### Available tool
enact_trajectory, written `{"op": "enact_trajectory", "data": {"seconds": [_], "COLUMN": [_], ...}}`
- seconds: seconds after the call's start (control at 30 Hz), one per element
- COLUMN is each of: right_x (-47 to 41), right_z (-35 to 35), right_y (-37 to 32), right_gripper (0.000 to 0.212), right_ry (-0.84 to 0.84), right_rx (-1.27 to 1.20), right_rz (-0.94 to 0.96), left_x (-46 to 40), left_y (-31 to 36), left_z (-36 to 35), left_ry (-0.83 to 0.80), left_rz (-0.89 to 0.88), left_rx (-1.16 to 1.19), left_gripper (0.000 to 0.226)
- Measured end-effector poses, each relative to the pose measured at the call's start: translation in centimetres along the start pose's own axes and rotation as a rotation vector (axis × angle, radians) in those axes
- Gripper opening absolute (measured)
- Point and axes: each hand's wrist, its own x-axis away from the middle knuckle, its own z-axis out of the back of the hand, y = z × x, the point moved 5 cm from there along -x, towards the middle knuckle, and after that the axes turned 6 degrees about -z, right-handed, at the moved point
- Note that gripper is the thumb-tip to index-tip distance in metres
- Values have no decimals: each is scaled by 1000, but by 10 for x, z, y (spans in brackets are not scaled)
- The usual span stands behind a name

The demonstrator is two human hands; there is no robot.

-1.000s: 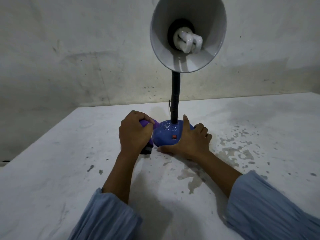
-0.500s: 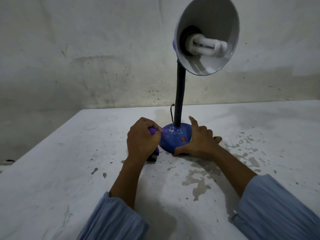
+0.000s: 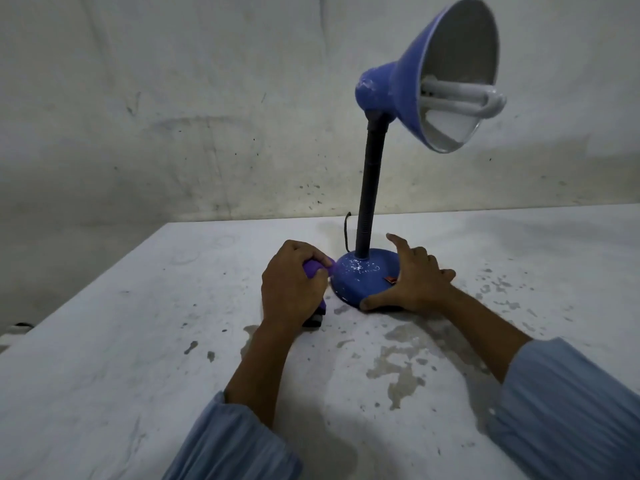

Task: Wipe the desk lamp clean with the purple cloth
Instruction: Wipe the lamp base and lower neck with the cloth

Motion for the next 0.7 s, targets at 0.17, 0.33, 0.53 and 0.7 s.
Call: {"op": "enact_trajectory", "data": {"seconds": [0.17, 0.33, 0.53, 0.7], "right_x": [-11, -17, -9, -10], "right_z": [11, 12, 0, 3], "right_y": [10, 16, 13, 19], "right_gripper": [124, 123, 135, 125], "right_ry": [-138, -177, 57, 75], "right_rx": [-26, -16, 28, -85], "right_rz": [63, 41, -14, 15], "left_x": [0, 0, 1, 2], "left_y": [-1, 5, 12, 12], "left_z": [-4, -5, -10, -11], "left_ry": [-26, -5, -37, -41], "left_rz": [-3, -72, -140, -155], "left_rx": [13, 43, 85, 90], "left_gripper": [16, 23, 33, 34]}}
